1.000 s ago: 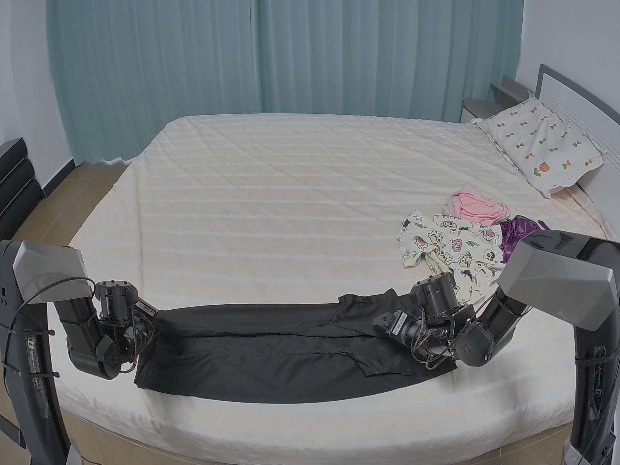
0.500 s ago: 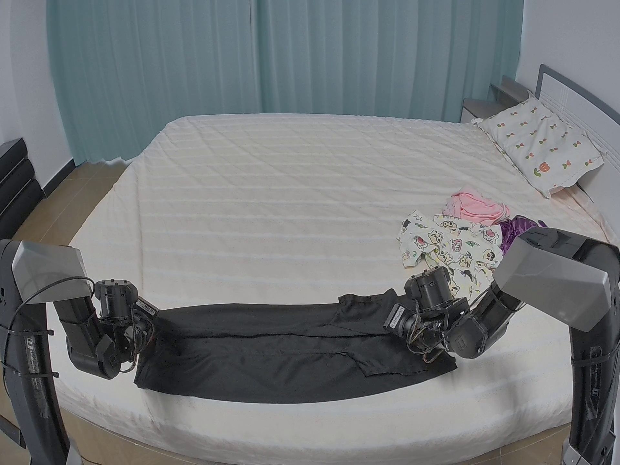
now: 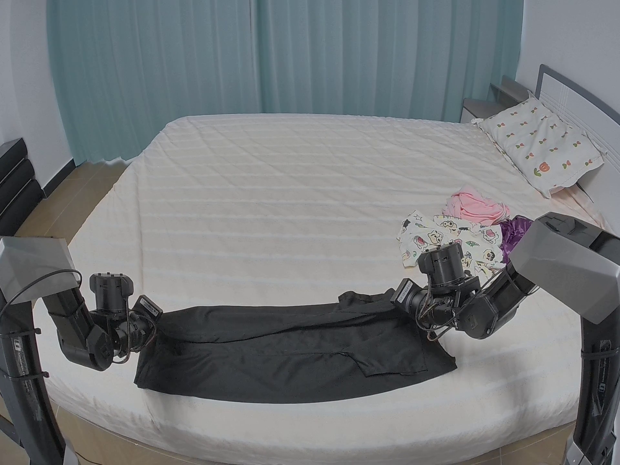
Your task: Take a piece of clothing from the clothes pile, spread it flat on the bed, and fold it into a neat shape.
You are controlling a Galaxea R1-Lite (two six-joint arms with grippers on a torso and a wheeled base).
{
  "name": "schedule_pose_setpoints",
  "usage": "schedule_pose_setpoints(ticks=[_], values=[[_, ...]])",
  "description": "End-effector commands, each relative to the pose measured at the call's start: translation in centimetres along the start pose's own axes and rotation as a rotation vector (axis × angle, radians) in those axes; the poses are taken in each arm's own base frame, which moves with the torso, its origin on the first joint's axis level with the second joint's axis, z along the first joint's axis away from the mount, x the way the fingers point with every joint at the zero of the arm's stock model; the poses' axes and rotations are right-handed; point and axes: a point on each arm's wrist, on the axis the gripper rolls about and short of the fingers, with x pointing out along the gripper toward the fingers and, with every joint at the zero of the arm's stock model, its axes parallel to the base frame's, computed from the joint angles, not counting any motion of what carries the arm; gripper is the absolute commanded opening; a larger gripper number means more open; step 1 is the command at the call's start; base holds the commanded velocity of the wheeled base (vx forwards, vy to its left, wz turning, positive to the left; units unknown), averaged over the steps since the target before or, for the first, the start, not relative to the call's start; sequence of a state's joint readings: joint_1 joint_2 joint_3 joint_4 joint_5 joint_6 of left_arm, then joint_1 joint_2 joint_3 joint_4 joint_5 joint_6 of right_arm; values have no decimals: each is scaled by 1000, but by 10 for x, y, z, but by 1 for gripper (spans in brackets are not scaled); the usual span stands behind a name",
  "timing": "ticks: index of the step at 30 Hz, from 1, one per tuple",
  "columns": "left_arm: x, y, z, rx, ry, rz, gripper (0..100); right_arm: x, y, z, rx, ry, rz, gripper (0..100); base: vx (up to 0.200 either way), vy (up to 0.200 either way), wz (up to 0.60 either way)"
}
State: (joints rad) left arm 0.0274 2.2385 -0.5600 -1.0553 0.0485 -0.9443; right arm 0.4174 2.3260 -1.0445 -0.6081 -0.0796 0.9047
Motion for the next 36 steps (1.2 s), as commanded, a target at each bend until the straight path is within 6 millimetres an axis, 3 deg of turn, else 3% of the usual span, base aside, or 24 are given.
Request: schedule_pose_setpoints(ticks=[1, 3, 6, 11, 16, 23, 36], values=[[1, -11, 17, 40, -10, 4, 0, -2, 6, 7, 4, -5, 27, 0, 0, 0, 0], [3, -12, 20, 52, -4, 17, 0, -1, 6, 8, 3, -9, 30, 0, 0, 0, 0], [13, -20, 41, 37, -21, 35, 0, 2, 15, 25, 22, -59, 71, 0, 0, 0, 0], [18, -30, 59, -49, -66, 10, 0, 4, 23, 46, 55, -143, 127, 0, 0, 0, 0], [17, -30, 69, -188, -96, -8, 0, 6, 11, 36, 110, -150, 142, 0, 0, 0, 0], [25, 0, 44, -74, -13, 104, 0, 0, -18, 8, -22, -43, 58, 0, 0, 0, 0], [11, 33, 13, 116, 113, 225, 0, -8, -38, -14, -167, 33, -13, 0, 0, 0, 0]])
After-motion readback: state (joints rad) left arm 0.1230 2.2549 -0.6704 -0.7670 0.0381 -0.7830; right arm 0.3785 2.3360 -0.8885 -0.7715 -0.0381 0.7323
